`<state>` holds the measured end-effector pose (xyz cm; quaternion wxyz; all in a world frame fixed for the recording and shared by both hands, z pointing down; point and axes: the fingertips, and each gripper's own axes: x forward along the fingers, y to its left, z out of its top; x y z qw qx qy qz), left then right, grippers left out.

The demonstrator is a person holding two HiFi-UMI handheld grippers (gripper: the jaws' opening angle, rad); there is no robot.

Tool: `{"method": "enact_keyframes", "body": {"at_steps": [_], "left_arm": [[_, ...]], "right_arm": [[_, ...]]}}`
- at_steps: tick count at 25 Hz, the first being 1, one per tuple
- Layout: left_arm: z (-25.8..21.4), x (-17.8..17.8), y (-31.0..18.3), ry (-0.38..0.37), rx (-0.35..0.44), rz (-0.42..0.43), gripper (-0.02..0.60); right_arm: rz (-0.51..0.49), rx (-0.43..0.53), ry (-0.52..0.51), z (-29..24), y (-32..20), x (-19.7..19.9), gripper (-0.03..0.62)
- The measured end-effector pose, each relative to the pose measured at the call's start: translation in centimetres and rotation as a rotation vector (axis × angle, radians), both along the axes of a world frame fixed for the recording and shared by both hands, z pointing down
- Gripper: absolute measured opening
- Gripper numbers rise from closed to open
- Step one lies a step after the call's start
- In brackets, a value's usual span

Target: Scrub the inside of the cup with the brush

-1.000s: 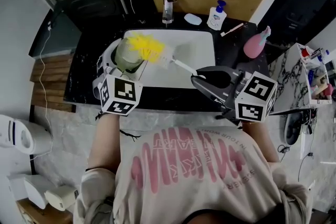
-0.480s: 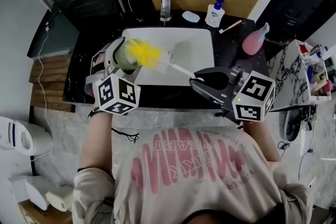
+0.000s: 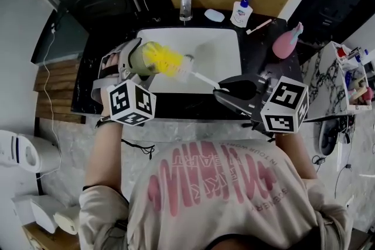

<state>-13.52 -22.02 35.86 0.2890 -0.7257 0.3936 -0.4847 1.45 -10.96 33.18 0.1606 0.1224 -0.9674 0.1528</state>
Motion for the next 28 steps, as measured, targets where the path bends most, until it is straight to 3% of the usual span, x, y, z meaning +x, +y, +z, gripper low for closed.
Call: {"method": "enact_keyframes", "body": {"at_steps": [11, 23, 28], "left_arm": [[1.0, 0.1, 0.1, -0.155, -0.004, 0.060, 0.376], [1.9, 0.8, 0.1, -0.166, -0.030, 0.109, 0.376], [2.1, 0.9, 0.0, -0.208, -0.030, 0.130, 0.376]], "right_arm": [[-0.038, -0.026, 0.062, 0.9, -0.1, 0.3, 0.051], [-0.072, -0.050, 0.110, 1.8, 0.0, 0.4, 0.052], [-0.085, -0.056, 0.147, 2.5, 0.1, 0.2, 0.052]]}}
